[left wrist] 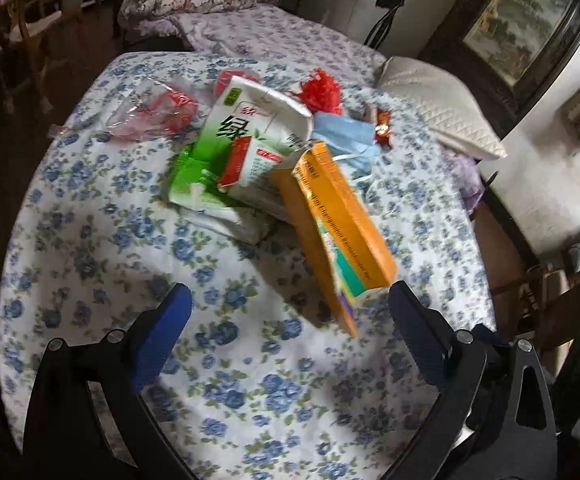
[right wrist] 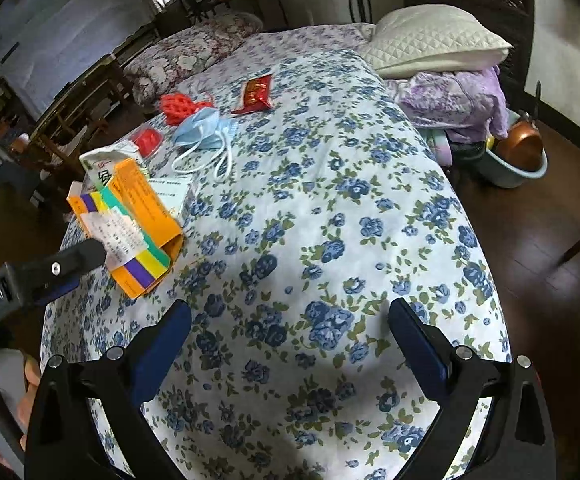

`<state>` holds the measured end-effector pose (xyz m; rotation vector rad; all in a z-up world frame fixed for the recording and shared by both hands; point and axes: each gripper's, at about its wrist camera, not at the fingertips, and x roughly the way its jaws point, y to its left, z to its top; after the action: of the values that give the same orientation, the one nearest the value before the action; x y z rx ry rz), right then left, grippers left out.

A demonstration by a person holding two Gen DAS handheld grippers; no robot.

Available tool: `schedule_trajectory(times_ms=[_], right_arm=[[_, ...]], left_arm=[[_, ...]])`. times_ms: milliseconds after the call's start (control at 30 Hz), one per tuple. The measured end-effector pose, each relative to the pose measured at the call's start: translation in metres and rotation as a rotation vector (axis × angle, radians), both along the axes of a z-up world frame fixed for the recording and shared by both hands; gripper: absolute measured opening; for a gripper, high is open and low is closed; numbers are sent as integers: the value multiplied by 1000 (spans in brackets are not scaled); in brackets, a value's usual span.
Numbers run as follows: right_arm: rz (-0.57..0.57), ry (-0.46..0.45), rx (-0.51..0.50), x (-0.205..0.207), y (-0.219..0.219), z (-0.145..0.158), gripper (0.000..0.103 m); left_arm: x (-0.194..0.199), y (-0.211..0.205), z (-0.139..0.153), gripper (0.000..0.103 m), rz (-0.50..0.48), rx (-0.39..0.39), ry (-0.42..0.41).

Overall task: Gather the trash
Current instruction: 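Grasp the orange box with the left tool and lift it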

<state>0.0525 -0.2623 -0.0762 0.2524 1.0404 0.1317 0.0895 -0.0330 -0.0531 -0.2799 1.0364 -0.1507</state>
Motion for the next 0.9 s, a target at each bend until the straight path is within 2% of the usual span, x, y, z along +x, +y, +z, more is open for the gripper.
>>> schedule_trajectory(times_ms=[167,267,367,433,467,500,533,567,667,767,900], right_arm=[[4,-9,8,-1,1,1,97],[12,-6,9,-1,3,1,97],[23,-3,3,-1,5,0,97],[25,0,1,0,5,0,97],[25,2,0,0,6,-1,97],[25,4,-2,1,6,-1,97],[24,6,-4,1,6,-1,97],[23,8,-7,1,6,-2,97],[17,11,-14,1,5,-3,97],[4,13,-15,2,3,-4,97],[-16,21,-19,3,-2,-6,97]], left_arm=[[9,-6,0,94,32,15,-28],[16,-8,-5,89,35,3,-15],[22,-11,-14,71,19,5,33],[24,-13,-20,49,10,16,50],[25,-13,-22,47,-2,3,49],[25,-13,-22,37,-9,-11,43],[25,-13,-20,22,-29,-39,34],[24,-14,-18,17,-40,-45,28],[17,-15,-8,10,-42,20,2],[1,-3,13,9,-73,-31,-35],[-18,22,42,9,-63,-36,-116]])
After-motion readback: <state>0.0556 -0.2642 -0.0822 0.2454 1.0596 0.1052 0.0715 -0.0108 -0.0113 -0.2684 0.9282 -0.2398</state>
